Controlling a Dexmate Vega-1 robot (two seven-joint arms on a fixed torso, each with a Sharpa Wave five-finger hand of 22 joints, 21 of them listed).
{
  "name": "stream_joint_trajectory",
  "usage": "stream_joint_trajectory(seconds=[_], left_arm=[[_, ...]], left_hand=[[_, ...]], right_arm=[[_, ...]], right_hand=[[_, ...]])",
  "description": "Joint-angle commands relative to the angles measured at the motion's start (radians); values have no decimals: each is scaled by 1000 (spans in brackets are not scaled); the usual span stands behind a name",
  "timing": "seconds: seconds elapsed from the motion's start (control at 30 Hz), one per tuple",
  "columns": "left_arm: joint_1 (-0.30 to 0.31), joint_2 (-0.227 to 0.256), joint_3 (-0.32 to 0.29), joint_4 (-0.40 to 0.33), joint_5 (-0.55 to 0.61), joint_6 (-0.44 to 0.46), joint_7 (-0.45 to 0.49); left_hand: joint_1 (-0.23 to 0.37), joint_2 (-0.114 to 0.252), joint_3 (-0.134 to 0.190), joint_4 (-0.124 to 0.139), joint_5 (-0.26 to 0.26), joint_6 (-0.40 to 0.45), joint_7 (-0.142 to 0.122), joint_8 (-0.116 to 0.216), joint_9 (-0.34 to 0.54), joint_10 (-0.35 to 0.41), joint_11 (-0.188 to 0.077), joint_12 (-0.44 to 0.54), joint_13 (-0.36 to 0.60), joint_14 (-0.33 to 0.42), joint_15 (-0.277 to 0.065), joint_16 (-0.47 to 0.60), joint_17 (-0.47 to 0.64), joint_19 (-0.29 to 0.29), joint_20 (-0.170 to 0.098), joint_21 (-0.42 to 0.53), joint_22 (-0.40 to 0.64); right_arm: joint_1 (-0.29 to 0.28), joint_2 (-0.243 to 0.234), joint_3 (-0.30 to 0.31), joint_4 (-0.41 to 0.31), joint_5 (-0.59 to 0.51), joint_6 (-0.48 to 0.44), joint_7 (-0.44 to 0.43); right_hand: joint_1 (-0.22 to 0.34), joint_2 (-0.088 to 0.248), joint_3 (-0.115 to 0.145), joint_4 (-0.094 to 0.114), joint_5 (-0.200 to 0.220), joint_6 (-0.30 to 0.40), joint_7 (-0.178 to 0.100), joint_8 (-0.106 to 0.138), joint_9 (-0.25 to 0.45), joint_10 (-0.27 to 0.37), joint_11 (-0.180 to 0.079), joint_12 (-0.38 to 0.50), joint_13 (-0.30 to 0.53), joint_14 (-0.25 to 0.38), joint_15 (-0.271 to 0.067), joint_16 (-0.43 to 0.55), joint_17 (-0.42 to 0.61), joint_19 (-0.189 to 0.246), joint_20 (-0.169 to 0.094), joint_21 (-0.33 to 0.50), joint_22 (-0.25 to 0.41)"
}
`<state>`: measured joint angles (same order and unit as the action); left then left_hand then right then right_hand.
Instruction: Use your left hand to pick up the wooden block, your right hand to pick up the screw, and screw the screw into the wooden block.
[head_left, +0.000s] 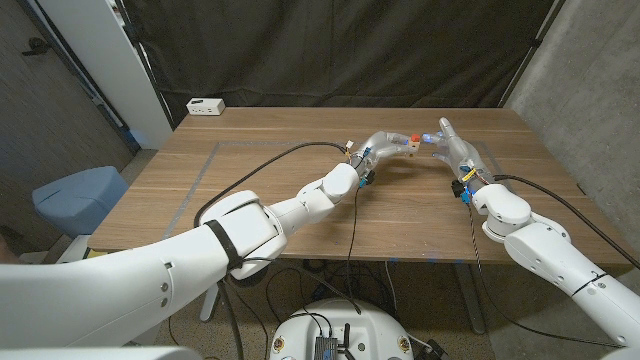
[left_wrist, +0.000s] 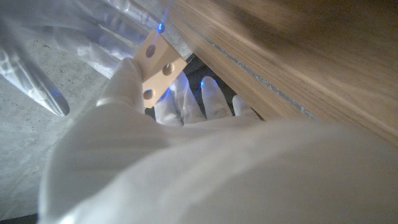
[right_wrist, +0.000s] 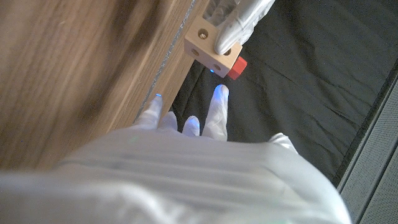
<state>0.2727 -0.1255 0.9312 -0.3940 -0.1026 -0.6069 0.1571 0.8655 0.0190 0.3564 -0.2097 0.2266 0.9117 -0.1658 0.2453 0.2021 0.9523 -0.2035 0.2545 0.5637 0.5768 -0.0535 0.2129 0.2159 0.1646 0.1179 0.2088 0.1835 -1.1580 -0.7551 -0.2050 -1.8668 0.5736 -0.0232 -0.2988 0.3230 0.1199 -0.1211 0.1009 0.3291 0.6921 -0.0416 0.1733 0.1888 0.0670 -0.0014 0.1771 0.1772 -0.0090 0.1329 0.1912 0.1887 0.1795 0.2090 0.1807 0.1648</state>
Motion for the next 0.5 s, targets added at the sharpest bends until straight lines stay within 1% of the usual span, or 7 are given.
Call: stream_joint_trajectory(seconds=[0.03,0.2,0.3,0.43,0.5], left_arm=[[-8,-7,-1,8,-6,23,-10],[-14,-11,1,12,-12,39,-17],[-16,-13,3,13,-15,46,-18],[-20,-14,5,16,-18,56,-17],[-22,-15,6,17,-21,62,-18]], left_hand=[[5,91,58,54,5,79,17,9,6,17,-10,21,8,12,-87,3,3,6,1,5,4],[6,90,58,53,5,79,15,9,6,17,-10,21,8,12,-88,3,3,7,0,5,4],[5,91,58,54,5,79,16,9,6,17,-10,21,8,13,-89,3,3,7,0,5,4],[5,91,57,54,5,79,17,10,6,18,-10,21,8,12,-88,3,3,8,1,5,4],[5,91,58,54,5,78,17,9,6,16,-10,21,8,12,-88,3,3,7,1,5,4]], right_arm=[[30,-6,-17,31,17,2,50],[51,-6,-29,51,23,7,76],[61,-4,-35,61,24,12,86],[71,-2,-42,71,23,17,93],[76,1,-45,75,22,22,95]], right_hand=[[-6,-7,-12,0,2,-31,-7,-3,3,-18,2,-3,3,-19,5,-4,5,-24,3,-8,4],[-12,-9,-18,4,1,-66,-9,-4,2,-38,9,-2,3,-33,7,-4,6,-42,3,-8,4],[-14,-10,-19,5,1,-77,-9,-3,2,-45,6,-3,3,-39,9,-4,6,-47,3,-7,4],[-16,-10,-20,5,1,-79,-11,-1,2,-47,5,-1,3,-41,10,-4,6,-50,3,-6,4],[-17,-10,-22,6,1,-66,-14,7,2,-46,5,1,3,-42,11,-3,6,-52,2,-5,4]])
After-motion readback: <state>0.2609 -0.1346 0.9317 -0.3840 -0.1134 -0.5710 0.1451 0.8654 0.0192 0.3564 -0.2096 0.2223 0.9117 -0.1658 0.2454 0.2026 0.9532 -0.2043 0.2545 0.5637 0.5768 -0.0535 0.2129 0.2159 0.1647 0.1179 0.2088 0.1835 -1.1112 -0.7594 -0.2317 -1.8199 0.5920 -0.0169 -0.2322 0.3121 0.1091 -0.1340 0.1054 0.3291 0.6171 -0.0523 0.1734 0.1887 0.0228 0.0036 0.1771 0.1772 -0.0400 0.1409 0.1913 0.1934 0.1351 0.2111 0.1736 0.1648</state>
